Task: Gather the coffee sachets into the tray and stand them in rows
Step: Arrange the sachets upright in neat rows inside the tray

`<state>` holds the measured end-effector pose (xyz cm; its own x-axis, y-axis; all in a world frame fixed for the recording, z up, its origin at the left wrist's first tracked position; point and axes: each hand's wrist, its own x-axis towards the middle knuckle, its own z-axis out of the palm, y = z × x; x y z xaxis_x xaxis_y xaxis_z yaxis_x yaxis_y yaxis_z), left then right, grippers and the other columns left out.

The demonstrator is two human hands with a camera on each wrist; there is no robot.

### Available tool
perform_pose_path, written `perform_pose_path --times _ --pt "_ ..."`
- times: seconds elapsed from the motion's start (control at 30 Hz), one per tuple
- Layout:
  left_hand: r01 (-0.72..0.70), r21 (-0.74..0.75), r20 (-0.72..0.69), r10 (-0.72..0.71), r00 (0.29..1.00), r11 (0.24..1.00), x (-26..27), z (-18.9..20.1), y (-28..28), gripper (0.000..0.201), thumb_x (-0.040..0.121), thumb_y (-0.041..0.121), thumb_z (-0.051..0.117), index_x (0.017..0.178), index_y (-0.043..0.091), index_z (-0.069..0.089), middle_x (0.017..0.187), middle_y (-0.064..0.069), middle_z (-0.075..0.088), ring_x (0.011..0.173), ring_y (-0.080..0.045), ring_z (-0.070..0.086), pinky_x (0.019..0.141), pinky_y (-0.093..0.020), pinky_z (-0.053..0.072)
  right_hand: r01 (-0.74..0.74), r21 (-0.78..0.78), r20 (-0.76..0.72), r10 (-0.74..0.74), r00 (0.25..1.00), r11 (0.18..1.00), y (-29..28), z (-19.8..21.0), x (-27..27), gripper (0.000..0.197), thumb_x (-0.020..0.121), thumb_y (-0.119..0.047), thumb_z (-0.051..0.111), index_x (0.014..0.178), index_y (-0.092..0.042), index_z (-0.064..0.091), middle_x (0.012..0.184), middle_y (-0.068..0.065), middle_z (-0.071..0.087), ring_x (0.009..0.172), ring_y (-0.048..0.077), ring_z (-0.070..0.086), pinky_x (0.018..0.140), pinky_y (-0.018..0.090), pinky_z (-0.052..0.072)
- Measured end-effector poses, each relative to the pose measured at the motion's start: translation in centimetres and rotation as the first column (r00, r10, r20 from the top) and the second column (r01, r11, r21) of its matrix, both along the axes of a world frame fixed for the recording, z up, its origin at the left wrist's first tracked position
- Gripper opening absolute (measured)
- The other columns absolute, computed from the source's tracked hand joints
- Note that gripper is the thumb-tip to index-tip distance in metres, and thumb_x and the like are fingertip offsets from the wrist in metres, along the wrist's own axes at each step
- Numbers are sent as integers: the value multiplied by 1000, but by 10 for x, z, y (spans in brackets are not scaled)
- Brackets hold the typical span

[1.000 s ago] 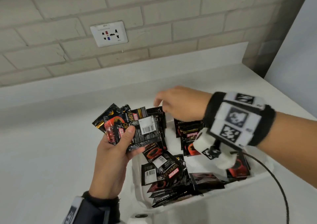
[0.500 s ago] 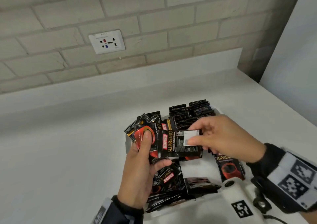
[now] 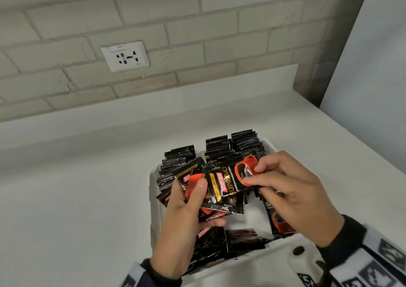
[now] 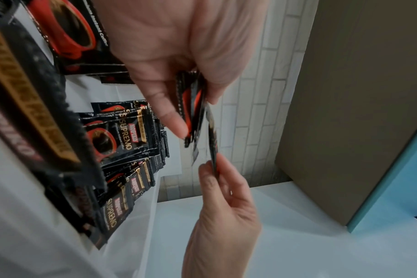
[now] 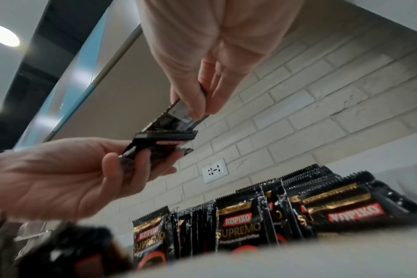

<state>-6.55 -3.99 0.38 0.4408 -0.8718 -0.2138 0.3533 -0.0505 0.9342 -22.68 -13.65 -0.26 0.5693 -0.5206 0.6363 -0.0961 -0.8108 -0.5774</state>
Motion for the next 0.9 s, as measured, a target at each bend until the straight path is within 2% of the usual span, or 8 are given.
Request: perform_pose_path --times 0.17,0.33,0.43,0.5,0.57,0.77,0.83,0.9 --pt "-14 -30 88 16 996 999 -1 0 -1 39 68 23 62 106 19 54 85 5 72 73 -15 70 46 -26 54 -37 60 -49 40 998 998 9 -11 3 41 75 -3 43 106 -19 65 103 -7 49 96 1 53 81 6 40" --pt "6 -23 226 -1 974 1000 2 -6 0 31 80 7 62 103 25 53 85 5 71 70 -16 70 47 -27 55 73 325 1 -78 997 943 13 -2 -3 40 74 -35 51 113 -43 55 110 -22 50 107 5 54 90 10 42" --pt "58 -34 231 -48 972 998 0 -5 -2 31 80 2 61 102 23 54 81 4 71 65 -17 69 46 -27 54 137 243 -247 -76 966 960 9 16 -1 52 70 -55 57 117 -60 37 120 -34 38 119 -10 37 95 1 28" --pt "74 -48 206 -62 977 996 -4 -4 -4 30 78 5 61 101 23 55 79 6 72 65 -17 70 46 -26 54 112 291 -434 27 901 950 6 21 3 61 74 -50 63 119 -65 24 111 -42 36 114 -21 30 92 0 28" --pt "57 -61 170 -46 984 996 -7 -3 -8 30 72 15 60 102 20 55 79 4 72 66 -19 70 46 -27 55 99 355 -478 90 874 930 3 21 5 64 81 -37 63 128 -58 23 99 -42 36 103 -23 37 90 3 34" --pt "-50 -89 -39 47 998 995 -1 -7 -16 25 75 20 53 99 17 58 77 -1 73 63 -18 69 43 -27 54 174 560 -197 -74 978 810 -6 20 0 25 84 -21 62 102 -36 54 90 -14 68 83 -1 63 77 20 52" --pt "-79 -93 -68 73 995 993 1 -8 -18 21 80 12 53 100 16 57 81 -3 73 69 -19 69 48 -29 55 106 695 -36 -113 993 711 -7 19 -2 22 82 -15 63 97 -31 58 90 -17 69 80 0 65 70 17 52" --pt "-121 -104 -96 111 989 987 0 -7 -21 29 79 7 54 107 14 56 93 -8 71 82 -21 67 55 -31 56 -86 850 159 -96 983 520 -6 16 -4 29 72 -20 70 100 -25 64 95 -7 71 84 7 67 66 18 52"
